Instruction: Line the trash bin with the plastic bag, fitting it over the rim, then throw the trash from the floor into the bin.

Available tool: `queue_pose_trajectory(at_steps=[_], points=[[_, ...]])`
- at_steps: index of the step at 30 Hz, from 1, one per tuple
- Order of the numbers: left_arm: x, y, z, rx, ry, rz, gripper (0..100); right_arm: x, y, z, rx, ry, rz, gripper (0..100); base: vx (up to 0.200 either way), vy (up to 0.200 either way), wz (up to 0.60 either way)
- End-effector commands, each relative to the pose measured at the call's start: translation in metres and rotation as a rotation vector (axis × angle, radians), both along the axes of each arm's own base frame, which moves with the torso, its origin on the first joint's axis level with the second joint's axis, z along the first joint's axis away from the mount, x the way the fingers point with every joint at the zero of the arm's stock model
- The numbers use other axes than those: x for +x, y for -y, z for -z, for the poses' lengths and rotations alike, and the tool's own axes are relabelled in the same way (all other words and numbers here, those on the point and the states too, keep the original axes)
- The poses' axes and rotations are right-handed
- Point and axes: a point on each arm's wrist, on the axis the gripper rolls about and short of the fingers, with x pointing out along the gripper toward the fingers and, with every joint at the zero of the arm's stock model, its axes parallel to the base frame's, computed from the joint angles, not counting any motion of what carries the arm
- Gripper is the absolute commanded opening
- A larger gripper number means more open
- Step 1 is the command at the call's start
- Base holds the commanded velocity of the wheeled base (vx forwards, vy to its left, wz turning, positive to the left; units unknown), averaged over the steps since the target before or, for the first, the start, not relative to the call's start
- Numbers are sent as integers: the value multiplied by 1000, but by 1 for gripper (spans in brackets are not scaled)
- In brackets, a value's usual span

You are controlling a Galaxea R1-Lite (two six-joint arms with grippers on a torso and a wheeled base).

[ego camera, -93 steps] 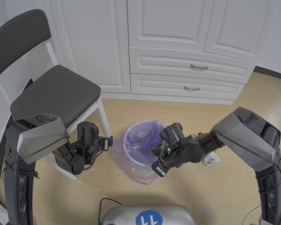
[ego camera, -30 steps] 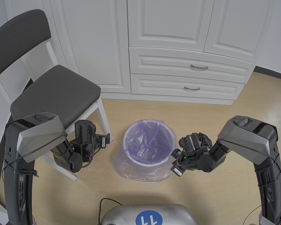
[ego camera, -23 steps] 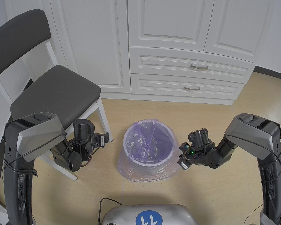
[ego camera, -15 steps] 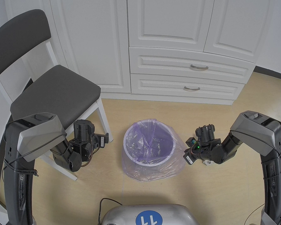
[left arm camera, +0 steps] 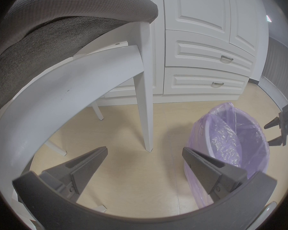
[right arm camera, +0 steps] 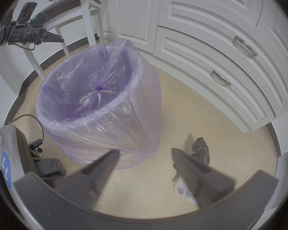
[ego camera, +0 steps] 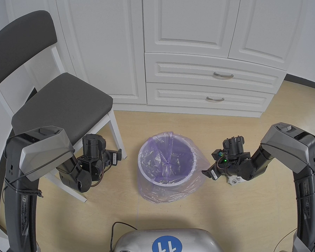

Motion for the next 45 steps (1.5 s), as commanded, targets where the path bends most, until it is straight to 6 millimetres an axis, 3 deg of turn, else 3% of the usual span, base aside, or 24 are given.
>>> queue_pose_trajectory(at_steps=[1, 11, 12, 14, 18, 21, 24, 26, 31, 33, 34, 38, 44, 45], points=[[0, 0, 2, 1, -5, 1, 100, -8, -12, -1, 39, -22, -9, 100, 0, 0, 0], [-3, -1, 5, 4, -17, -1, 100, -31, -6, -13, 78, 57, -2, 100, 0, 0, 0], [-10, 1, 6, 0, -36, 18, 100, -45, 1, -18, 111, 66, 27, 100, 0, 0, 0], [-18, 7, 5, -11, -31, 36, 100, -54, 5, -21, 152, 65, 59, 100, 0, 0, 0], [-33, 6, 9, -15, -9, 49, 100, -59, 20, -32, 228, 79, 140, 100, 0, 0, 0], [-38, 5, 11, -28, -2, 77, 100, -49, 33, -33, 230, 91, 162, 100, 0, 0, 0], [-41, 5, 8, -46, 0, 110, 100, -22, 43, -33, 201, 140, 166, 100, 0, 0, 0], [-44, 4, 5, -49, 1, 112, 100, -17, 41, -32, 197, 125, 166, 100, 0, 0, 0], [-48, -6, 6, -58, 75, 99, 100, -12, 23, -4, 187, 67, 133, 100, 0, 0, 0], [-48, -6, 5, -59, 78, 99, 100, -12, 23, -4, 186, 66, 132, 100, 0, 0, 0], [-47, -8, 4, -59, 89, 91, 100, -7, 19, 10, 179, 43, 129, 100, 0, 0, 0], [-46, -13, -1, -61, 103, 78, 100, 0, 17, 29, 169, 26, 137, 100, 0, 0, 0], [-48, -19, -8, -67, 126, 61, 100, 10, 9, 34, 167, -37, 139, 100, 0, 0, 0], [-49, -19, -10, -69, 141, 60, 100, 20, 4, 34, 177, -61, 138, 100, 0, 0, 0]])
